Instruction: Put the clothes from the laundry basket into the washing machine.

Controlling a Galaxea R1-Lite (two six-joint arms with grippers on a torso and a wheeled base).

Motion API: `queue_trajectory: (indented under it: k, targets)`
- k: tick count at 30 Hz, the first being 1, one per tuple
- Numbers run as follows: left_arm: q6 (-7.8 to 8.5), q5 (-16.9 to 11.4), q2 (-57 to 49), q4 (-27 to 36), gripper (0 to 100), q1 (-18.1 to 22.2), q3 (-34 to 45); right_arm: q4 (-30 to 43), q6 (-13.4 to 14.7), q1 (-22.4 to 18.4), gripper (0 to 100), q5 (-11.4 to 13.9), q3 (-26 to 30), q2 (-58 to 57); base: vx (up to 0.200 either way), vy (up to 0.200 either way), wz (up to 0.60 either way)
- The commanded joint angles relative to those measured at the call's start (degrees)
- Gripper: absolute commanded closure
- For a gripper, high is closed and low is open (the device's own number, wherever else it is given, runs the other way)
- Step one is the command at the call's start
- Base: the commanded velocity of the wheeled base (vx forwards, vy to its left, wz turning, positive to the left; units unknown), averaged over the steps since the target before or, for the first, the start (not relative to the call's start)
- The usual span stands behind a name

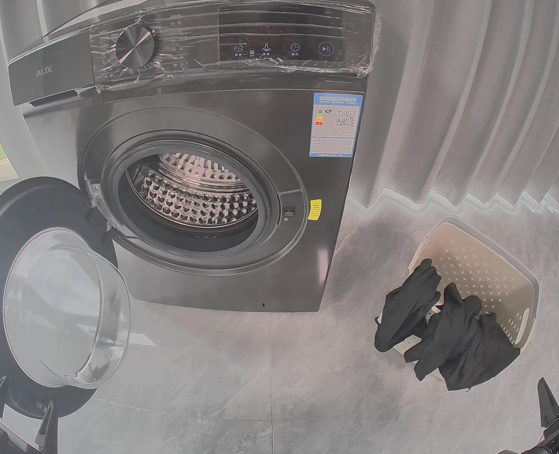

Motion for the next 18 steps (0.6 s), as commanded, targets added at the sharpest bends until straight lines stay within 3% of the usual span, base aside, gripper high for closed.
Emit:
queue_trajectory:
  k: [1,11,18]
  targets:
    - [0.02,-0.02,-1.01,-0.05,0,0.0,1.01,0.07,-0.09,0.07,0,0.13,1.01,-0.44,0.0,0.0,0.0]
    - [-0.15,-0.02,-1.01,-0.05,0,0.0,1.01,-0.11,-0.09,0.07,0,0.22,1.01,-0.44,0.0,0.0,-0.54]
    - [-0.15,-0.02,-1.01,-0.05,0,0.0,1.01,-0.02,-0.09,0.16,0,0.13,1.01,-0.53,0.0,0.0,0.0]
